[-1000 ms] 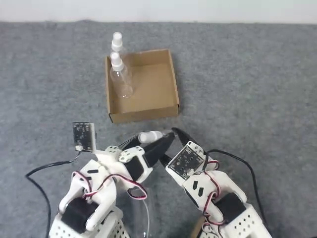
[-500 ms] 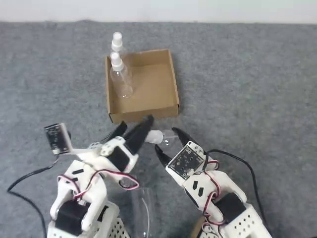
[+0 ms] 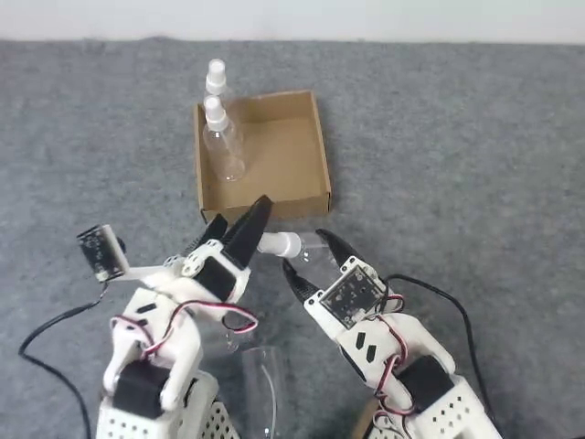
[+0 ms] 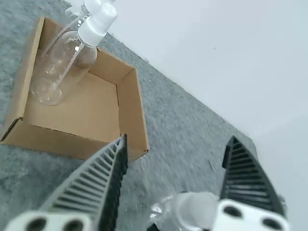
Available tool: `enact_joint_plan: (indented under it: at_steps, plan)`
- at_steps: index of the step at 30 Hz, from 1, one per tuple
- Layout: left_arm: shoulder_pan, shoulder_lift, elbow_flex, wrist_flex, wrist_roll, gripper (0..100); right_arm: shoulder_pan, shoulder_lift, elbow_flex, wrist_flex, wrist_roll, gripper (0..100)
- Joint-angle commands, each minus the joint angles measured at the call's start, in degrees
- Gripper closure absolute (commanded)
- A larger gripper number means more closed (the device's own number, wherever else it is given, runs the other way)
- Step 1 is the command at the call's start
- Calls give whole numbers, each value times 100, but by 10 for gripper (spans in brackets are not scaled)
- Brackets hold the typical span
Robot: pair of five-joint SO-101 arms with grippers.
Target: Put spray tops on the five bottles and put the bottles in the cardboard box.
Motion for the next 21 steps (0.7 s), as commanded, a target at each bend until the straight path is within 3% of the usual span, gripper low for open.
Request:
enact_joint_plan:
  at_steps: [1,9,21]
  plan:
    - [273,-114,374,-774,44,703,-48,-136,97,-154,-229,991]
    - [1020,-105,681,-862,-158,703,-57,-136,97,-119,-325,991]
    - [765,-114,330,-826,-141,703,-48,-136,114,-101,-316,991]
